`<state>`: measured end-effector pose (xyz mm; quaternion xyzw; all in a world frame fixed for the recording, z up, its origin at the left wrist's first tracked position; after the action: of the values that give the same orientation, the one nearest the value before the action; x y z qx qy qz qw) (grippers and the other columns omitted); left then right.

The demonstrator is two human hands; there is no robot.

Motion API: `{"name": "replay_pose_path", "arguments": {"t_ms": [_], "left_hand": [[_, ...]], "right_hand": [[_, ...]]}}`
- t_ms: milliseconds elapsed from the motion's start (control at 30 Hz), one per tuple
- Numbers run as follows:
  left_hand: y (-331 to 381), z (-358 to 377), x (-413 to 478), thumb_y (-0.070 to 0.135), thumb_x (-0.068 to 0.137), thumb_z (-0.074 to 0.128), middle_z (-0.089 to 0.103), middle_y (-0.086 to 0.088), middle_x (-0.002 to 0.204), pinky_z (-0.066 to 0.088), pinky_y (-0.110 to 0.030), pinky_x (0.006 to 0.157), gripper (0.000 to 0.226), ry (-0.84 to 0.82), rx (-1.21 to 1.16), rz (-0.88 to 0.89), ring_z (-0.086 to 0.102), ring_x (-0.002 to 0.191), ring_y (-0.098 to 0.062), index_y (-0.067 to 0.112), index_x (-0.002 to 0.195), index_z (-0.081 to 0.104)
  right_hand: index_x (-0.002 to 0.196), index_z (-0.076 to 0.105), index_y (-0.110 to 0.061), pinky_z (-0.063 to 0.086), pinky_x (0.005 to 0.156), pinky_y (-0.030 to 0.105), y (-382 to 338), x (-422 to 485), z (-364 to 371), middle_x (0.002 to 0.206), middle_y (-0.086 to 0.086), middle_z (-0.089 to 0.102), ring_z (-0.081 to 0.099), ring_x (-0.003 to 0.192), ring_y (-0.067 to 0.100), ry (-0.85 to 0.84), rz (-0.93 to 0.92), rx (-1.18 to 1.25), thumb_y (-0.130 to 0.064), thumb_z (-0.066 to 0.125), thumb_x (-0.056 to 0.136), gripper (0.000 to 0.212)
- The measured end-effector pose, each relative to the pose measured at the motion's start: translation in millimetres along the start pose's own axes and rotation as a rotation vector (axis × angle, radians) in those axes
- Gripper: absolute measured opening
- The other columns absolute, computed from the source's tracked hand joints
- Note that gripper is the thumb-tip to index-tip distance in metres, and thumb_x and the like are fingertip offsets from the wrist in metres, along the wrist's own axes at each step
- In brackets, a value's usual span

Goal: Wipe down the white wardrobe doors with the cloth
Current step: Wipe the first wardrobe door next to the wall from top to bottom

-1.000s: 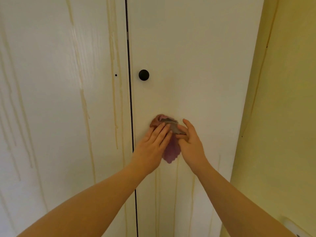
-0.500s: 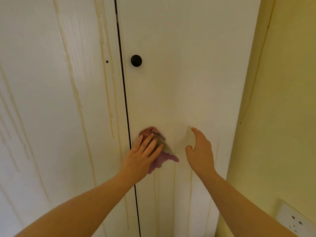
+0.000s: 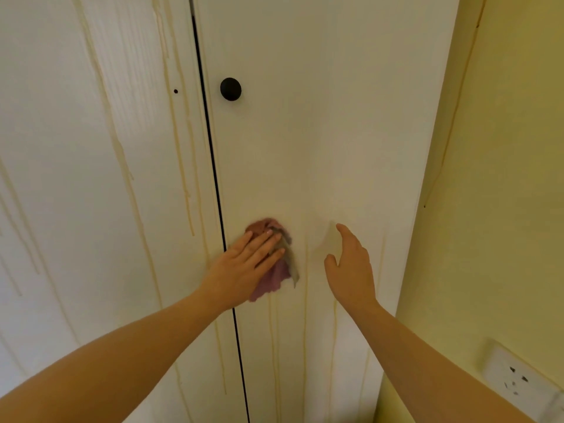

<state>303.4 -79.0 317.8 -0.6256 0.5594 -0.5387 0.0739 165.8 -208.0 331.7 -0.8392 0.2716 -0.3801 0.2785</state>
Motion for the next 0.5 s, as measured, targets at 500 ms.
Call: {"name": "replay_pose_path", "arguments": {"t_ms": [500], "left_hand": [[-8.2,-4.7,26.3,0.02,0.088,0.038,0.04,-0.015,0.145,0.009,-0.043,0.116,0.052,0.053,-0.034,-0.21,0.03,0.135,-0.031,0.007,0.138,0.041]], "right_hand": [[0.14,0.034,-0.015,0.029,0.105,0.032,28.8,4.3,-2.9,0.15,0.002,0.028,0.033,0.132,0.024,-0.068,0.058,-0.149,-0.006,0.044,0.09,0.051]]}}
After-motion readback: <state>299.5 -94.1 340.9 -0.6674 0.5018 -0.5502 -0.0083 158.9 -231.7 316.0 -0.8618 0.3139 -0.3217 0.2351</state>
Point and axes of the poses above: each hand's wrist, its own x-axis towards the middle knuckle, its own z-axis out of the palm, y = z × x, the point moved 5 cm from there along x, towards the middle knuckle
